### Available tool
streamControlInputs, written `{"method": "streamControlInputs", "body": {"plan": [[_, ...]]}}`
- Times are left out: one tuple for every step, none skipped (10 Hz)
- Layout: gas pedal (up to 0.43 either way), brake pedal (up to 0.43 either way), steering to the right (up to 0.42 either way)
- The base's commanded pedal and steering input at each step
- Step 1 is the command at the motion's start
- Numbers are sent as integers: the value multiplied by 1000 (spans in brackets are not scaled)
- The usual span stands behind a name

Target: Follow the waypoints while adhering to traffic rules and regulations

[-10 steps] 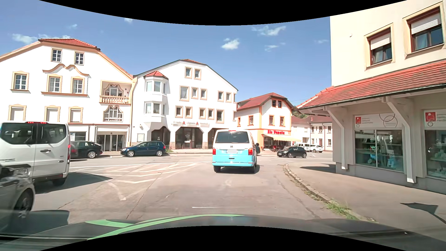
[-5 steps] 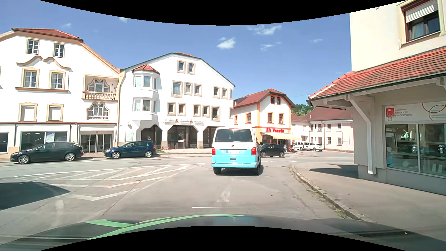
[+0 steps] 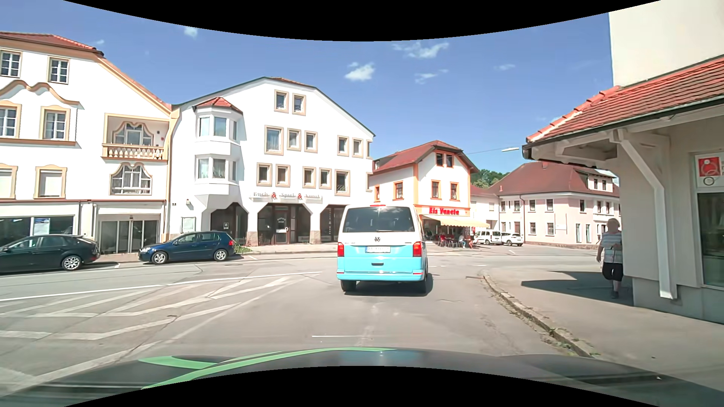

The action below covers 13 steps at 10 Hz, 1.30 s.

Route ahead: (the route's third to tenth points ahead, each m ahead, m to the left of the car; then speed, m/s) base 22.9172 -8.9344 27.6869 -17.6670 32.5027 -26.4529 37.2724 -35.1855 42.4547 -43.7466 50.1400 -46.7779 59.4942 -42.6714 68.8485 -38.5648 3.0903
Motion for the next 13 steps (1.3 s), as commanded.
{"method": "streamControlInputs", "body": {"plan": [[0,268,45],[0,268,45],[0,268,45],[0,268,45],[0,268,46],[0,268,47],[0,268,46],[0,274,46],[0,274,46],[0,274,46],[0,274,46],[0,274,46],[0,274,46]]}}
